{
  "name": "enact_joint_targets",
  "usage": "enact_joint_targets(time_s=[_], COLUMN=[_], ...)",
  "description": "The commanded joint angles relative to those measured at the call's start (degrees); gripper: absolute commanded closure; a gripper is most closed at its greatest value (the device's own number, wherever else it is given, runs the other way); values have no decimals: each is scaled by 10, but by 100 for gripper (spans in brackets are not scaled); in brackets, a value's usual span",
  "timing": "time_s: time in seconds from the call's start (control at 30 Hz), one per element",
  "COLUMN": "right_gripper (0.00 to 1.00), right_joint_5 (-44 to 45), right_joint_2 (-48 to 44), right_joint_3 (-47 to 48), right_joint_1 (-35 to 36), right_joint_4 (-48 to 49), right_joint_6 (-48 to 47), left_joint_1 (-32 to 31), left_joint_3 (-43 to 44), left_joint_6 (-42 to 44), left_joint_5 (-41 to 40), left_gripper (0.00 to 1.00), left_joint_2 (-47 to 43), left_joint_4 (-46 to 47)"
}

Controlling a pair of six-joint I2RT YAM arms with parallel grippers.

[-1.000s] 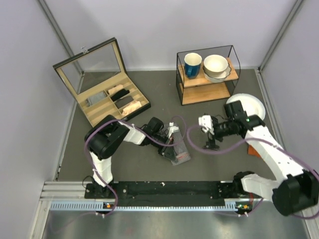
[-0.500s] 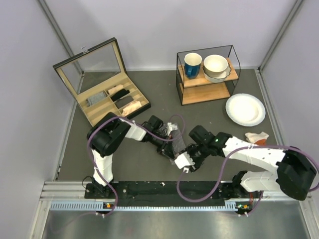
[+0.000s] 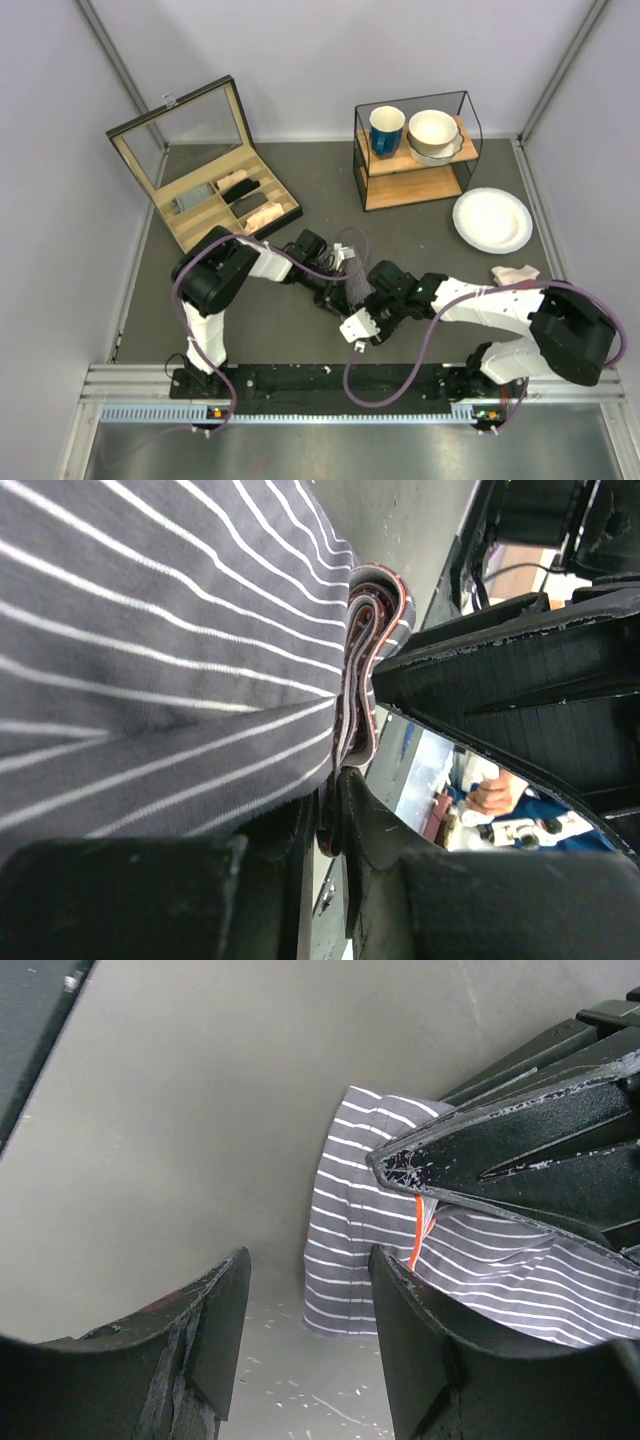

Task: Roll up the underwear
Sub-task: Roll the underwear to the center of the board.

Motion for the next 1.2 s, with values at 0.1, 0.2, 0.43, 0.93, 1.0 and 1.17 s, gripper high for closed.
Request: enact_joint_targets(time_s=[0.1,0.2,0.43,0.93,1.0,1.17], right_gripper=[50,54,60,83,86,89], right_joint_5=[75,80,68,-86,-109,-189], right_joint_2=[49,62,81,164,179,239], right_joint_3=[-2,4,18,131,147,209], right_joint_1=[1,-8,-44,-136,-149,-176], right_joint_4=[30,28,23,-134,-159,-264], right_joint_6=[28,41,68,142,148,149], left_joint_1=[28,48,93,96,96,70], left_joint_3=[-27,-47,-103,-360,-384,-433], left_joint_6=[16,31,67,105,98,162], left_joint_5=[-93,-125,-178,-358,-372,-254], left_gripper=[76,75,74,33,19,21], left_joint_2=[-121,-181,-304,-739,-780,-802], left_joint_4=[36,32,34,252,291,371])
